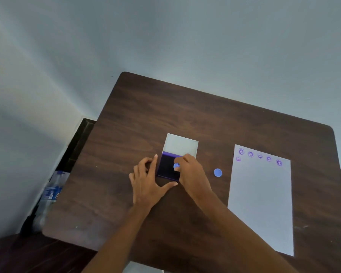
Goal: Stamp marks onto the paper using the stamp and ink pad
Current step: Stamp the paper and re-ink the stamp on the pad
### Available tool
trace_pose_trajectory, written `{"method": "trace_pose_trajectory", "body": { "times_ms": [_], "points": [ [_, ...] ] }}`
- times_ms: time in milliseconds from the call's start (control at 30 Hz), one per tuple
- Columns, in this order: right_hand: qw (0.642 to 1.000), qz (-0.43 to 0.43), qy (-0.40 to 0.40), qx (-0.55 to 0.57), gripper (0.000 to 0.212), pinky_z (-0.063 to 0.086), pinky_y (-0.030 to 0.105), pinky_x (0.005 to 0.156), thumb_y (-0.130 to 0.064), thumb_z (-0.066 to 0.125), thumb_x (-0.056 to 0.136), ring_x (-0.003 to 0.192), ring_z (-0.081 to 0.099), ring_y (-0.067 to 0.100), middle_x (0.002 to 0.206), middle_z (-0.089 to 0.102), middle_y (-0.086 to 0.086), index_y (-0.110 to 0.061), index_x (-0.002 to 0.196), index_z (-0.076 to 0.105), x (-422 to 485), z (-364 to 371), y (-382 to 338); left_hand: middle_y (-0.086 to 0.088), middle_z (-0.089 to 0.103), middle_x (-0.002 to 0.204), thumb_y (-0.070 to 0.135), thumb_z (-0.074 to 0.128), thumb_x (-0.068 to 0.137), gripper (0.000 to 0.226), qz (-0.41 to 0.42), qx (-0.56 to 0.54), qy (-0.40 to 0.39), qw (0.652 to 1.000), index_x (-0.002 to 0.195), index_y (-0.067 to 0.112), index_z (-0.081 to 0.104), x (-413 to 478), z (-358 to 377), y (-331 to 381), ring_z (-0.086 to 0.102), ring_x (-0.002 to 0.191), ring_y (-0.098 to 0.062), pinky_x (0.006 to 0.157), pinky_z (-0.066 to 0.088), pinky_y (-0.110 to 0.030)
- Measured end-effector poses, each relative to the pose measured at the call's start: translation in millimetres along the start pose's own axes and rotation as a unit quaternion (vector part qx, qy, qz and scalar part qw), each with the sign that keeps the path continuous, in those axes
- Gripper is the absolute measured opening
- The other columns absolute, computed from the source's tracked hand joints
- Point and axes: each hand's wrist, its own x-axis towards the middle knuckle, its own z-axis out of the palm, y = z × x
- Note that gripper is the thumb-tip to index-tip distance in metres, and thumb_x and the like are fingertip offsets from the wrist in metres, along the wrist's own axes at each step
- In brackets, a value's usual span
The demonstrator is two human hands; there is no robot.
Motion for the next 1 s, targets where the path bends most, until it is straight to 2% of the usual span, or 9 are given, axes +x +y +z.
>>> {"method": "trace_pose_trajectory", "body": {
  "times_ms": [133, 333, 467, 600, 667, 733, 800, 900, 1000],
  "points": [
    [0.996, -0.064, 0.001, -0.055, 0.049, 0.058, 0.038, 0.081, -0.013, 0.080, 0.073, 0.105, 0.058, 0.024, 0.116, 0.061, 0.013, -0.008, 0.116, 0.057, -2, 12, 8, -0.003, 0.047, 0.135, 0.089, 0.042, 0.068, 0.095, 0.018, 0.029, 0.002, 0.999, 0.143, 0.030, 0.047, 2, 1, -1, 0.047, 0.113, -0.022, 0.085, 0.040, -0.040],
    [0.988, -0.129, 0.025, -0.084, 0.055, 0.059, 0.034, 0.075, -0.017, 0.087, 0.064, 0.096, 0.060, 0.022, 0.106, 0.065, 0.010, -0.008, 0.111, 0.061, 5, 16, 18, -0.004, 0.053, 0.129, 0.092, 0.037, 0.071, 0.094, 0.032, 0.043, 0.030, 0.998, 0.139, 0.029, 0.052, 5, 9, -6, 0.052, 0.107, -0.023, 0.082, 0.044, -0.040],
    [0.989, -0.122, 0.014, -0.086, 0.056, 0.059, 0.035, 0.073, -0.015, 0.087, 0.063, 0.095, 0.061, 0.023, 0.106, 0.065, 0.010, -0.009, 0.112, 0.060, 6, 15, 16, -0.005, 0.054, 0.127, 0.090, 0.042, 0.070, 0.094, 0.042, 0.046, 0.025, 0.998, 0.139, 0.027, 0.053, 6, 7, -5, 0.053, 0.105, -0.024, 0.080, 0.044, -0.040],
    [0.998, -0.056, 0.037, -0.005, 0.043, 0.058, 0.031, 0.074, -0.003, 0.082, 0.068, 0.091, 0.061, 0.021, 0.102, 0.065, 0.010, -0.008, 0.107, 0.064, 2, 16, 12, -0.004, 0.052, 0.128, 0.089, 0.044, 0.070, 0.095, 0.034, 0.041, 0.009, 0.999, 0.141, 0.026, 0.051, 4, 2, -3, 0.052, 0.105, -0.023, 0.079, 0.041, -0.039],
    [0.992, 0.010, 0.089, 0.087, 0.029, 0.055, 0.020, 0.078, -0.001, 0.078, 0.075, 0.087, 0.063, 0.014, 0.098, 0.068, 0.011, -0.006, 0.102, 0.068, -6, 11, 9, -0.004, 0.049, 0.130, 0.089, 0.044, 0.069, 0.098, 0.032, 0.045, 0.005, 0.998, 0.144, 0.026, 0.046, 4, 3, -3, 0.052, 0.107, -0.024, 0.082, 0.043, -0.041],
    [0.963, 0.121, 0.164, 0.176, 0.017, 0.050, 0.007, 0.077, -0.012, 0.072, 0.083, 0.081, 0.063, 0.005, 0.095, 0.070, 0.003, -0.012, 0.100, 0.070, -22, -4, 10, -0.004, 0.044, 0.134, 0.090, 0.045, 0.067, 0.105, 0.021, 0.041, 0.009, 0.999, 0.149, 0.026, 0.038, 4, 3, -2, 0.048, 0.112, -0.024, 0.087, 0.044, -0.045],
    [0.920, 0.223, 0.210, 0.244, 0.009, 0.047, 0.003, 0.071, -0.024, 0.068, 0.087, 0.081, 0.063, 0.001, 0.091, 0.070, -0.008, -0.023, 0.096, 0.069, -40, -23, 21, -0.006, 0.043, 0.134, 0.088, 0.054, 0.065, 0.107, 0.011, 0.017, 0.035, 0.999, 0.150, 0.023, 0.038, -3, 1, 2, 0.045, 0.113, -0.023, 0.090, 0.042, -0.045],
    [0.893, 0.285, 0.252, 0.240, 0.012, 0.043, 0.005, 0.073, -0.025, 0.069, 0.086, 0.084, 0.065, 0.005, 0.096, 0.072, -0.006, -0.024, 0.099, 0.070, -59, -50, 59, -0.006, 0.049, 0.125, 0.065, 0.062, 0.079, 0.070, 0.111, -0.033, 0.127, 0.985, 0.134, 0.022, 0.054, -25, 6, 28, 0.050, 0.106, -0.022, 0.085, 0.040, -0.038],
    [0.880, 0.321, 0.277, 0.217, 0.018, 0.043, 0.011, 0.072, -0.026, 0.071, 0.085, 0.084, 0.064, 0.007, 0.100, 0.070, -0.005, -0.021, 0.102, 0.068, -72, -72, 96, -0.003, 0.059, 0.116, 0.038, 0.066, 0.091, 0.033, 0.271, -0.111, 0.099, 0.951, 0.119, 0.020, 0.065, -45, 33, 78, 0.058, 0.098, -0.017, 0.081, 0.048, -0.035]
  ]
}}
